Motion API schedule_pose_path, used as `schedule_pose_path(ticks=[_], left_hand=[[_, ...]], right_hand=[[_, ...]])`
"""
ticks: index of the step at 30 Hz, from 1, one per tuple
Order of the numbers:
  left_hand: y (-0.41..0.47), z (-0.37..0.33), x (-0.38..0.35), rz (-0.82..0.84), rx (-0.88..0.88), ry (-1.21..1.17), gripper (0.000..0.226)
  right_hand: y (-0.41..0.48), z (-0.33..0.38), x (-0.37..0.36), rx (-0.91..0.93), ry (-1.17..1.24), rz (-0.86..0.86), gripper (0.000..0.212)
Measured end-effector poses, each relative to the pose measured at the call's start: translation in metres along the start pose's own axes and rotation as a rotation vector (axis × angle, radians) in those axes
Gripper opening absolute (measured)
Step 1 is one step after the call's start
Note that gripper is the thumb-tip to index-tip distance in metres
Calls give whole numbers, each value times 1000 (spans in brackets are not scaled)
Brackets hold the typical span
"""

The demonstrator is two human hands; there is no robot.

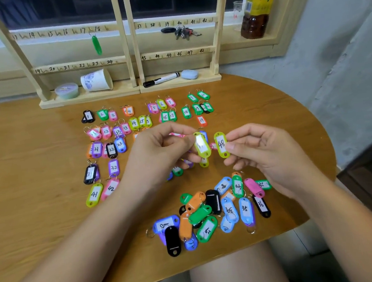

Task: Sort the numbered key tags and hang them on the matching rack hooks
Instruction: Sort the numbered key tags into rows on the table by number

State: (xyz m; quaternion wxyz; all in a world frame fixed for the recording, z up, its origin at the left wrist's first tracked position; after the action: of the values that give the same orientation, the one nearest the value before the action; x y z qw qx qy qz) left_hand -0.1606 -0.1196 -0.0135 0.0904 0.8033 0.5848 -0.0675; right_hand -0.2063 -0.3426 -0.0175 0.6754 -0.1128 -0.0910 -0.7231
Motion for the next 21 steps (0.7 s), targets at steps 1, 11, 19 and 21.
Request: schedule_pose_path(ticks=[1, 11, 19, 21], left_hand=[[0, -1, 0, 0, -4, 4, 9], [4, -6, 25, -24, -11, 141, 3], [-6, -30, 107, -190, 1, 247, 8], [-15, -33, 127, -231, 19, 266, 8]], right_hand=[[0, 1, -3, 9, 5, -2, 21], [5, -1, -16, 35, -25, -24, 19], [19, 3, -57, 51, 57, -1, 20], [20, 6, -69, 61, 75, 19, 20]])
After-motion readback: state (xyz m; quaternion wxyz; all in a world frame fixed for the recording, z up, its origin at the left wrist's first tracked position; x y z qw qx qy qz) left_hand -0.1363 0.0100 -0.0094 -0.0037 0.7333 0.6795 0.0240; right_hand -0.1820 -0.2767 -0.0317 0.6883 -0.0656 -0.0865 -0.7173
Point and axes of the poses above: each hand's wrist, its own y-axis towards the middle knuckle, its own x-axis out of the back of the hand, z = x × y, the point moved 4 cm from there along y, towards the middle knuckle, and after that the axes turned 14 degrees about -y, right-handed, at the moved point
